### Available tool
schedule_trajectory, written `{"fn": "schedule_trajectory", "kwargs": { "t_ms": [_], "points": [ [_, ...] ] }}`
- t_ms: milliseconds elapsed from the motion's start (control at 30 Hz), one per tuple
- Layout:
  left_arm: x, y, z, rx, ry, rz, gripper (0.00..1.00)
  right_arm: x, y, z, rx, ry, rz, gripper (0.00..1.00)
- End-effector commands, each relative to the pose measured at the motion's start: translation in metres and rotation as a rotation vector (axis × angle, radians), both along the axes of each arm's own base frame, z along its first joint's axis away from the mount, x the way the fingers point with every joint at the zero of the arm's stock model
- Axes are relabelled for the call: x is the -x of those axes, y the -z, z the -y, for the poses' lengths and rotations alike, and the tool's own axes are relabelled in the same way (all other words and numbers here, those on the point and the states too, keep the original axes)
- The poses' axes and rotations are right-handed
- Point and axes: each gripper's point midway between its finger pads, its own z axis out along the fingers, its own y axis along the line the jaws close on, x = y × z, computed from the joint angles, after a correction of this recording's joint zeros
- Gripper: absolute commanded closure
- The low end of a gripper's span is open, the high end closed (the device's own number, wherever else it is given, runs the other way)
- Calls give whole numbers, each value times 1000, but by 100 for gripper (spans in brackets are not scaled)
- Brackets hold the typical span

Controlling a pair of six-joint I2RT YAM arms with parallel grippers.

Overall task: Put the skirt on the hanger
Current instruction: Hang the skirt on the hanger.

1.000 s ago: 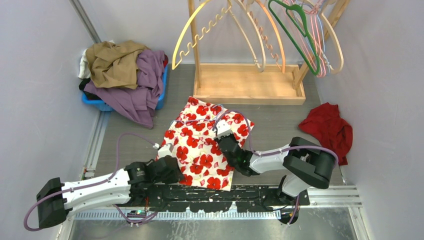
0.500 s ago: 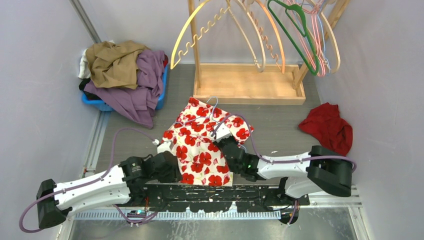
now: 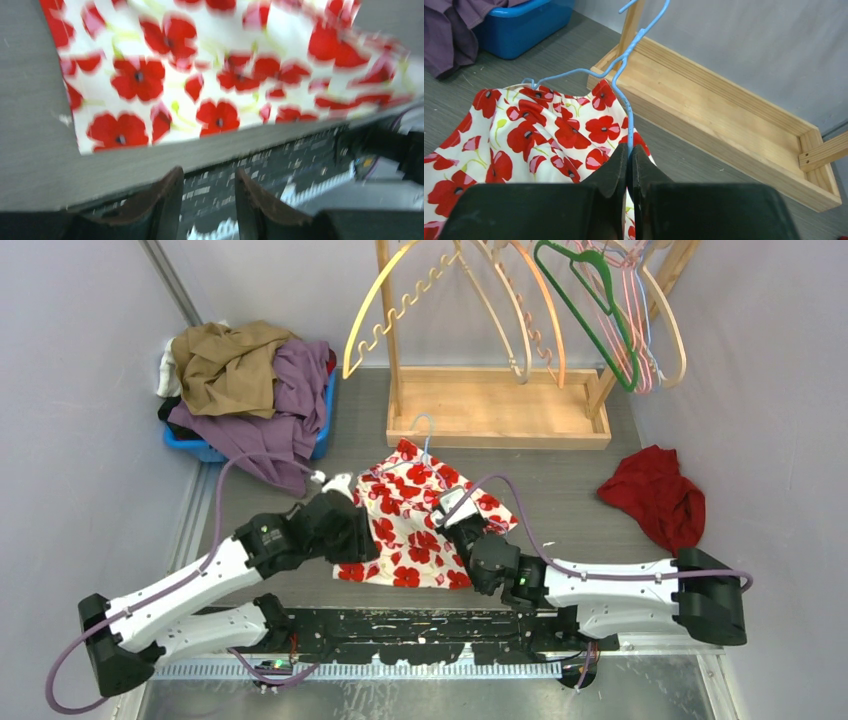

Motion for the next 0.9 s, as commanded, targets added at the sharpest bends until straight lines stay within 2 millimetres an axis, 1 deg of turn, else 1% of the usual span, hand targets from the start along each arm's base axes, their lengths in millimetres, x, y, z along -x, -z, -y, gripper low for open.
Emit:
{"fn": "schedule_trajectory", "kwargs": {
  "t_ms": [0,100,233,333,400,467,533,600,667,700,767,867],
  "points": [
    [-31,-49,15,83,52,90,57,7,-63,5,-125,20,94,99],
    [-44,-66,10,89,41,119,57,12,-83,10,-164,5,122,99],
    [-52,-76,-1,79,26,127,57,17,-111,19,-234,-14,156,99],
    [-60,-83,-5,79,15,139,57,20,-126,25,-271,-33,176,99],
    [-65,-90,-3,83,17,146,57,22,-134,31,-293,-35,189,99],
    [-70,-101,3,104,26,158,57,24,-142,35,-316,-38,201,99],
    [-73,-105,9,117,34,156,58,24,-148,37,-337,-36,211,99],
    [-74,-103,11,119,38,154,58,25,-154,39,-350,-36,223,99],
    [-73,-93,10,110,34,142,59,25,-163,40,-371,-38,235,99],
    [-75,-93,11,125,27,153,59,26,-167,41,-378,-38,241,99],
    [-73,-90,13,146,26,150,59,25,-178,44,-390,-29,254,99],
    [-70,-91,18,163,41,146,60,26,-191,43,-403,-37,271,99]
  ]
}}
